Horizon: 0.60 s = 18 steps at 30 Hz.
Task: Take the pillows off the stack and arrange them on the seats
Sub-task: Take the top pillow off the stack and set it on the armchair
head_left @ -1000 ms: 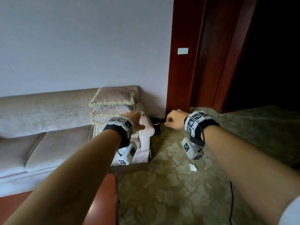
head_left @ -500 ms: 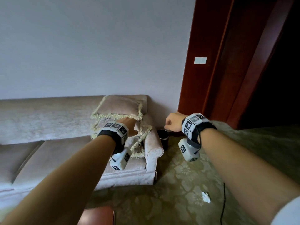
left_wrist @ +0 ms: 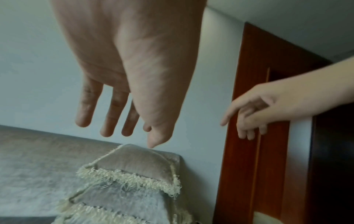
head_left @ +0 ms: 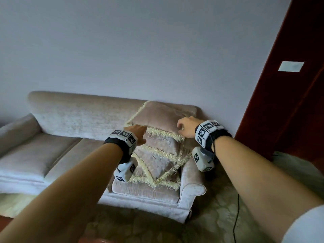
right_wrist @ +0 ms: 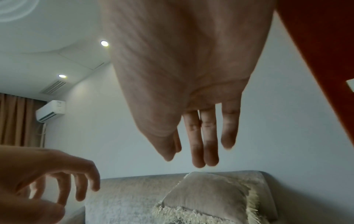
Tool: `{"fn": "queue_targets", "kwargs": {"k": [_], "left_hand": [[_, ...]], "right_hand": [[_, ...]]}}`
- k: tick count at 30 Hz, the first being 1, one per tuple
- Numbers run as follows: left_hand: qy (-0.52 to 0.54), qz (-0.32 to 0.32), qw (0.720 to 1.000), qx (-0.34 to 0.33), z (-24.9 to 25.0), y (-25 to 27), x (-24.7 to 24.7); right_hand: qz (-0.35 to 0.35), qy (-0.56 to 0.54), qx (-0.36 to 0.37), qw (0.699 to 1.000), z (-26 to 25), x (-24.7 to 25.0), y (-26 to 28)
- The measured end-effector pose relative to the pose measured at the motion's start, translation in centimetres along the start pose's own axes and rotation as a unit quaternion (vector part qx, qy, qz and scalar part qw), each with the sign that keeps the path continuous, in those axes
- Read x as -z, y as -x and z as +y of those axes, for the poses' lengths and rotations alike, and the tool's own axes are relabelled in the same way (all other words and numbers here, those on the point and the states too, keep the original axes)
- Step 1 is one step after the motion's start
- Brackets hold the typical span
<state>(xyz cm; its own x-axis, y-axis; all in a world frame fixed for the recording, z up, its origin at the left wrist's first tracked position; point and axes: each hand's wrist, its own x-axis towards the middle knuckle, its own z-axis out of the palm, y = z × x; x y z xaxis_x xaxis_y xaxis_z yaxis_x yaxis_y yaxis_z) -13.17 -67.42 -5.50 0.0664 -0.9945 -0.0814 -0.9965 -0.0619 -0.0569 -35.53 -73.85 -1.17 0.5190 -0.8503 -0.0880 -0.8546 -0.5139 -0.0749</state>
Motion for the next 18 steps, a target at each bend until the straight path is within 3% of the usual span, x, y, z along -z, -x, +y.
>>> {"fn": "queue_targets", "kwargs": {"k": [7, 18], "left_hand": [[0.025, -0.050, 0.996, 0.065, -1.0, -7.7, -1.7], [0.056, -0.065, 0.995, 0.043, -2.7, -19.7, -4.6]], "right_hand": [[-0.011, -0.004, 0.031, 0.999, 3.7, 0.2, -10.2], [-0.056, -0.027, 0.051, 0.997, 5.9, -4.5, -21.7]]}}
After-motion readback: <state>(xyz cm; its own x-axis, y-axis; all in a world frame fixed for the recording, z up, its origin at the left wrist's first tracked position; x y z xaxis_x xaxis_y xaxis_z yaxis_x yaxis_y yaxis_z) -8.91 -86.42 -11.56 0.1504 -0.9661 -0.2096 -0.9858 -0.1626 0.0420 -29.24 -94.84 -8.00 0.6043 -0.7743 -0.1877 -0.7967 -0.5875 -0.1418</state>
